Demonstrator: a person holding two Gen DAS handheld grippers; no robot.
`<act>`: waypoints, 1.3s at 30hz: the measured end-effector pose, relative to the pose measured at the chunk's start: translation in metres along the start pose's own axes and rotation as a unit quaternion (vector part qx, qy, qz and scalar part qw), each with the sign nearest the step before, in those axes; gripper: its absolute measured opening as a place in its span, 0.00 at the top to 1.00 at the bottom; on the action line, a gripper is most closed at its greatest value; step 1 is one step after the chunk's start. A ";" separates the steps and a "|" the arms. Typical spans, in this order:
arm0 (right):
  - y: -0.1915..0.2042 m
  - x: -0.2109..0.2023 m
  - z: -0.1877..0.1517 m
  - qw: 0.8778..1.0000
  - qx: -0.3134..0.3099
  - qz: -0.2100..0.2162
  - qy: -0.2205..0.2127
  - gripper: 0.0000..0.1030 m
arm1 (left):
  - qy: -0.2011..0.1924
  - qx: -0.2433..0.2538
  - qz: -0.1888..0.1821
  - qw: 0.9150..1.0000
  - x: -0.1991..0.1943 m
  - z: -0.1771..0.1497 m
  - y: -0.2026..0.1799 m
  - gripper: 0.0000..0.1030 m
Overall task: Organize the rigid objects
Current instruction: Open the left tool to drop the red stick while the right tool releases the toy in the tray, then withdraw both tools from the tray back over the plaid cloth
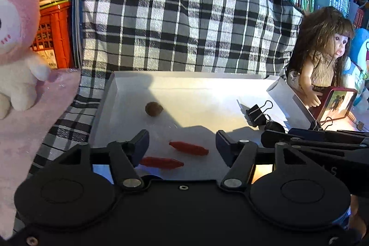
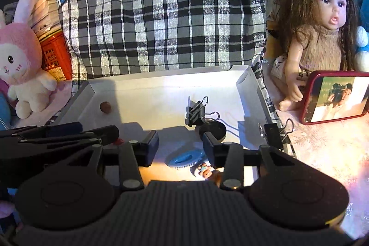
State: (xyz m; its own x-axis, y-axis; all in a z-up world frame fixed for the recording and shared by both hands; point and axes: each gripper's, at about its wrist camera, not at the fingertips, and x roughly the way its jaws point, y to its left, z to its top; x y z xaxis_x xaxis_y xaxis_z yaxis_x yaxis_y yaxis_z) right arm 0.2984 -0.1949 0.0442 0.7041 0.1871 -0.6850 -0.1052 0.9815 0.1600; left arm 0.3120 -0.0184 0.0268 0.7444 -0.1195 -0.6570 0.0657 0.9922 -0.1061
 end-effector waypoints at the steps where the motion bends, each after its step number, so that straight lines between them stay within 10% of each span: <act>1: 0.000 -0.002 0.000 1.000 0.000 -0.001 -0.003 0.40 | -0.002 -0.001 0.001 1.000 -0.003 0.000 0.001 0.35; 39: -0.001 -0.055 -0.017 0.997 -0.011 -0.041 -0.058 0.02 | -0.024 -0.003 -0.003 1.000 -0.065 -0.016 0.014 0.13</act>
State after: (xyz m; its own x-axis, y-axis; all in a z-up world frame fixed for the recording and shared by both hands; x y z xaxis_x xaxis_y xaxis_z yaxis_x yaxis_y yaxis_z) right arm 0.2475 -0.2053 0.0699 0.7878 0.1007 -0.6076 -0.0579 0.9943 0.0897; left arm 0.2540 0.0028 0.0558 0.7751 -0.1228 -0.6197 0.0658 0.9913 -0.1142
